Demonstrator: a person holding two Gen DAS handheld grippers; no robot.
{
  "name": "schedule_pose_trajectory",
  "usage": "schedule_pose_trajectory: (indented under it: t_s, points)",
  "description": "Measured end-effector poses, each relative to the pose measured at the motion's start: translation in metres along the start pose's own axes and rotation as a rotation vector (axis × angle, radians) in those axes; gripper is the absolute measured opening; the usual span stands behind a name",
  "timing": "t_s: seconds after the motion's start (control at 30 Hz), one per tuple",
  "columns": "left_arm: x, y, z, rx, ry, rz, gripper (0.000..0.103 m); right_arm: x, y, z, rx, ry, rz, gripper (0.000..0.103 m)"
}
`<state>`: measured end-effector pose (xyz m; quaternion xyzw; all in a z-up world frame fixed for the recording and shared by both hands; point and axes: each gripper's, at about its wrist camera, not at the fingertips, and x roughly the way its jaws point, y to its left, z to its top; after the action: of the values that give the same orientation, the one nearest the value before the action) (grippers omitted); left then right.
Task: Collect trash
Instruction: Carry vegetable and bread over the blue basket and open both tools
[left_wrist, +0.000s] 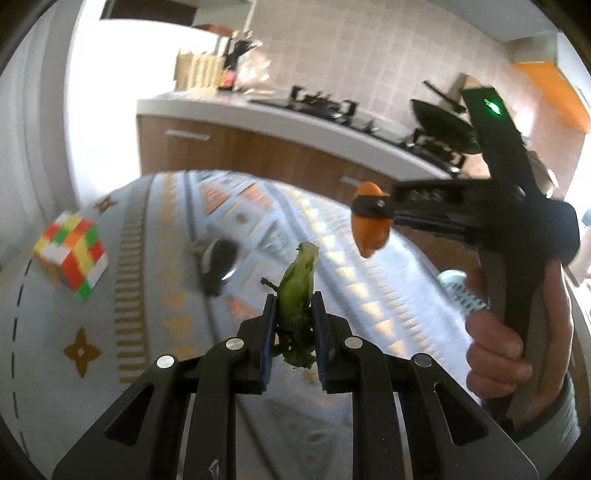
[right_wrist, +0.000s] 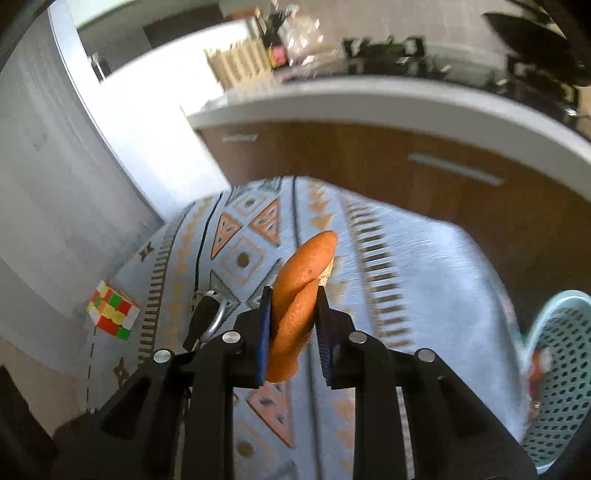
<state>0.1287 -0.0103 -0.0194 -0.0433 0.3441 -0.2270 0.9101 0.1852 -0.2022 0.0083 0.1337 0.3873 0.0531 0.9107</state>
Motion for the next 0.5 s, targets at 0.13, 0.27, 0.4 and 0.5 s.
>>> schedule_pose_trajectory:
  t_s: [0.13,0.27,0.4,0.5]
  points:
    - [-0.008,-0.031,0.011,0.034,-0.027,-0.085,0.017,-0.050,-0.024,-0.004,-0.020,-0.102,-0.065,0.019]
    - [-0.006,-0.067,0.019,0.074,-0.030,-0.149,0.017,-0.098,-0.056,-0.011,-0.016,-0.186,-0.137,0.019]
    - [-0.004,-0.107,0.023,0.120,-0.043,-0.201,0.017,-0.137,-0.090,-0.019,-0.007,-0.245,-0.221,0.019]
    - [-0.003,-0.133,0.027,0.151,-0.045,-0.239,0.017,-0.159,-0.113,-0.029,0.001,-0.272,-0.286,0.019]
